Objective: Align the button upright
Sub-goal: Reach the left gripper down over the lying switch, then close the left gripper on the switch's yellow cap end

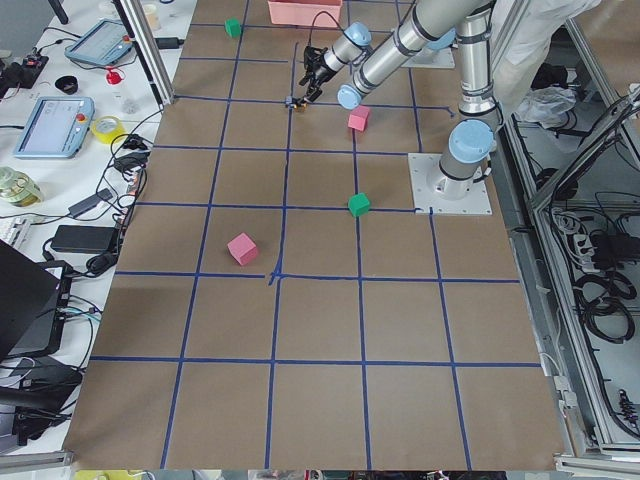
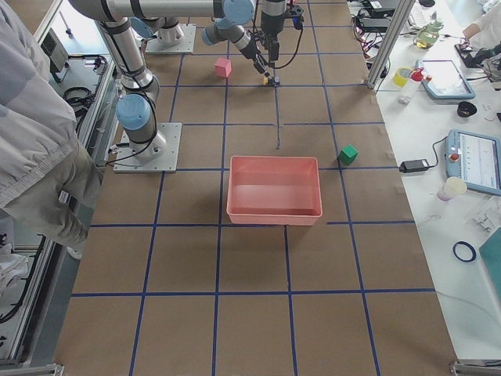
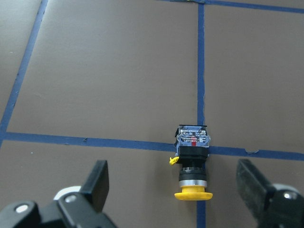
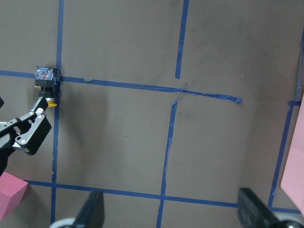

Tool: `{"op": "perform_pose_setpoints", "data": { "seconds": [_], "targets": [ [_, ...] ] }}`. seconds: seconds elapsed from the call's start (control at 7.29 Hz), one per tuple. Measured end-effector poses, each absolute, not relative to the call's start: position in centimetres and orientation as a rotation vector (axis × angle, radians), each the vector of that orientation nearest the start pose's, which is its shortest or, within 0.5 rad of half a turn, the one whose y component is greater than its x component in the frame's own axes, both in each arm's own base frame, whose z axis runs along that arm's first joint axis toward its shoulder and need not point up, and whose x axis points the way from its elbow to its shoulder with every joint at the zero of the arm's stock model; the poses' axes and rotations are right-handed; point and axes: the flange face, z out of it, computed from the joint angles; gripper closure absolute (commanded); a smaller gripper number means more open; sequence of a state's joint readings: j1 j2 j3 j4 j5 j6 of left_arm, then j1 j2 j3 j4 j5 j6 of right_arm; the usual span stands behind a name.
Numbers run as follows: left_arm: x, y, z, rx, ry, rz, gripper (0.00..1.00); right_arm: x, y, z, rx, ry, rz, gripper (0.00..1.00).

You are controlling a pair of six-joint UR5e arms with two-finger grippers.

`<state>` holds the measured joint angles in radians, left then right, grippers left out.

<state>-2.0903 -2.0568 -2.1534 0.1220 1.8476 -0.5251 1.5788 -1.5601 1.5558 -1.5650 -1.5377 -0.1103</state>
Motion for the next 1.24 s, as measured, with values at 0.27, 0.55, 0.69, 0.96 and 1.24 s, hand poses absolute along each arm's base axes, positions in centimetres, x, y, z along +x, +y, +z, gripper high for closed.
{"op": "perform_pose_setpoints", "data": {
  "seconds": [0.27,0.55,0.69,0.96,1.24],
  "targets": [
    [-36.4,-39.3,15.2,-0.089,3.028,-1.054,0.13,14.1,-49.5,48.8,-0.193,3.1,-0.002,0.0],
    [-36.9,-39.5,14.9,0.004,3.005,-1.058,0.18,14.1,-49.5,48.7,-0.194,3.099,0.0,0.0],
    [-36.9,-39.6,14.6,0.027,2.995,-1.052,0.18,14.1,-49.5,48.7,-0.194,3.099,0.0,0.0],
    [-36.7,-39.8,14.1,0.061,2.976,-1.04,0.28,14.1,-49.5,48.6,-0.193,3.099,0.003,0.0],
    [-36.6,-39.9,14.1,0.067,2.97,-1.039,0.55,14.0,-49.5,48.6,-0.186,3.102,0.004,0.0]
  ]
}}
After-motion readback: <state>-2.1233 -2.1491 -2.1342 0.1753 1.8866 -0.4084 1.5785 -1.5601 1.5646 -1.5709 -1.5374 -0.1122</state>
